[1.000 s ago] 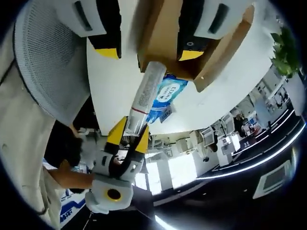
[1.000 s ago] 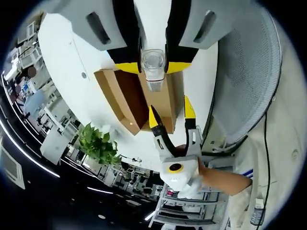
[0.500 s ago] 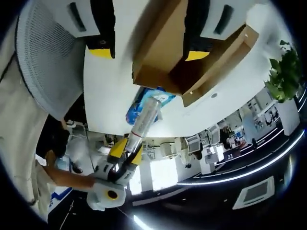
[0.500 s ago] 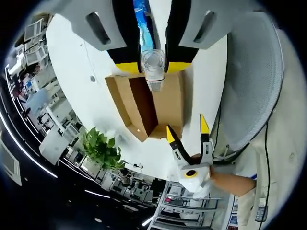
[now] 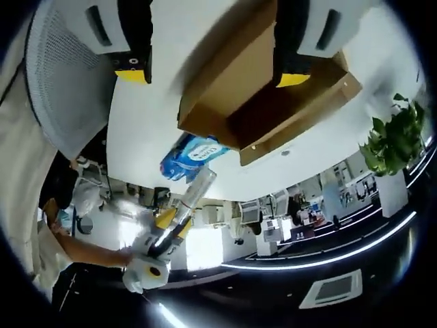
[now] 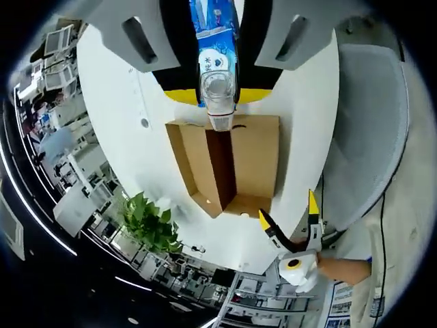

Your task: Operate the shoe box by opening the lid, removing the specified soft item, and placing it in the target area until the item is outside and the box remains undamaged.

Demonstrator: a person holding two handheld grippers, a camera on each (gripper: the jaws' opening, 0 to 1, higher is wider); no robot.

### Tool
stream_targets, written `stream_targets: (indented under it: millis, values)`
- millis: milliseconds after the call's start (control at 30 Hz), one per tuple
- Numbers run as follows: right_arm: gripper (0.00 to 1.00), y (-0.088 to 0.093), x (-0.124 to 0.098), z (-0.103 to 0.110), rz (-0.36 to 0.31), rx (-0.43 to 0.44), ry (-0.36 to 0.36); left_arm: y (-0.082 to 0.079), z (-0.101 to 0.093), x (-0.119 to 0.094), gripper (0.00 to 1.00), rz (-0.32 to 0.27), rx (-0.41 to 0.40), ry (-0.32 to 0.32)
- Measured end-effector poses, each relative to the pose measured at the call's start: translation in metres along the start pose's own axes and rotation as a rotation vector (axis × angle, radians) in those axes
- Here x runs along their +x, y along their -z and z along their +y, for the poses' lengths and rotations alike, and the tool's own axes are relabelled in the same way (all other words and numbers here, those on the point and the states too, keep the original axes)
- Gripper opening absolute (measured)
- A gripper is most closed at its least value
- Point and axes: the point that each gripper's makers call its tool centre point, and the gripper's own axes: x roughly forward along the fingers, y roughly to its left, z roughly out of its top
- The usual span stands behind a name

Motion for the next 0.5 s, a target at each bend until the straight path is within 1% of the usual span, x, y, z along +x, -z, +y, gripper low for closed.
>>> stream_targets:
  millis: [167, 400, 500]
  values:
    - [0.16, 0.008, -0.001, -0.014, 0.027, -0.009, -0.005, 0.007, 0.000, -0.007, 0.77, 0.004, -0.033, -0.039]
    - [0.16, 0.025, 0.001, -0.040, 0.079, -0.010, -0.017, 0.012, 0.009, -0.019, 0.83, -0.004, -0.083, -0.116]
    - [0.16, 0.031, 0.004, -0.045, 0.105, -0.010, -0.031, 0.014, 0.016, -0.026, 0.85, -0.010, -0.104, -0.156]
